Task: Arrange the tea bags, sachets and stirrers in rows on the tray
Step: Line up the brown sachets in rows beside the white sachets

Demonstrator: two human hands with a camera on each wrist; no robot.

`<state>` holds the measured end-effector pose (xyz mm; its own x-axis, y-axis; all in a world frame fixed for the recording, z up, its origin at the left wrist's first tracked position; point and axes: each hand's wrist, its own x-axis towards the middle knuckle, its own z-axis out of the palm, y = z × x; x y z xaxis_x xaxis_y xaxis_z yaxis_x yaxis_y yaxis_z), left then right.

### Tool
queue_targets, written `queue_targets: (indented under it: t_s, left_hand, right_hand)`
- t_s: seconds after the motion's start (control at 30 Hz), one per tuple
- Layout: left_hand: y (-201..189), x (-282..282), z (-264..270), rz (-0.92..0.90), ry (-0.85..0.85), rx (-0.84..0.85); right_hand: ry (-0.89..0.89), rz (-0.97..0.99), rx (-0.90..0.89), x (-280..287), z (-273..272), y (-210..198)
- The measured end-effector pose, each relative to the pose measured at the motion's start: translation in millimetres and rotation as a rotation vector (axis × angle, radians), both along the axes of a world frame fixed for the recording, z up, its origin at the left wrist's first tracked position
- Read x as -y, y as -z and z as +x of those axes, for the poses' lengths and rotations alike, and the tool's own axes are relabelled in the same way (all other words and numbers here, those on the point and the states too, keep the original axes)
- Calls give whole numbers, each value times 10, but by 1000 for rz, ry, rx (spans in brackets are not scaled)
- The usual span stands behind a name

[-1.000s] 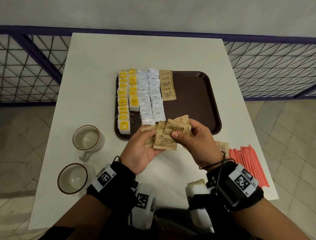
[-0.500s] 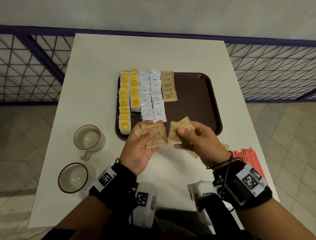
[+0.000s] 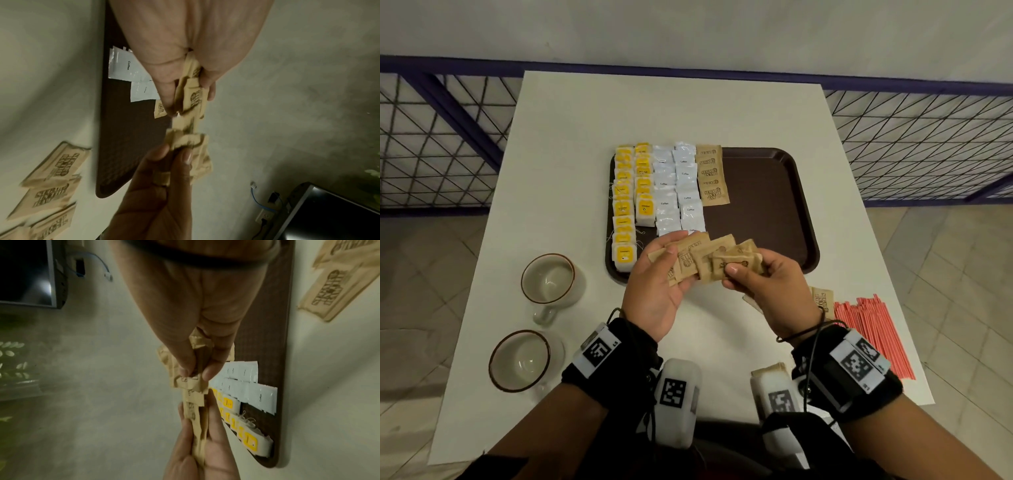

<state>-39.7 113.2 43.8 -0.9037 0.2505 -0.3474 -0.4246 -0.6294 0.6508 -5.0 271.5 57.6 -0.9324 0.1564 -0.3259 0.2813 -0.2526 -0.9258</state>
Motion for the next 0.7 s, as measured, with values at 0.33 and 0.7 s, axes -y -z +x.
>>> queue_targets:
  t_s: [0.33,0.7]
  left_hand:
    - [4,-46,13,-66,50,-28]
    - [-28,101,92,-196,472,73]
  right_hand:
    - [32,-210,-42,169,126,146]
    - [-645,319,24,-473,-241,-259]
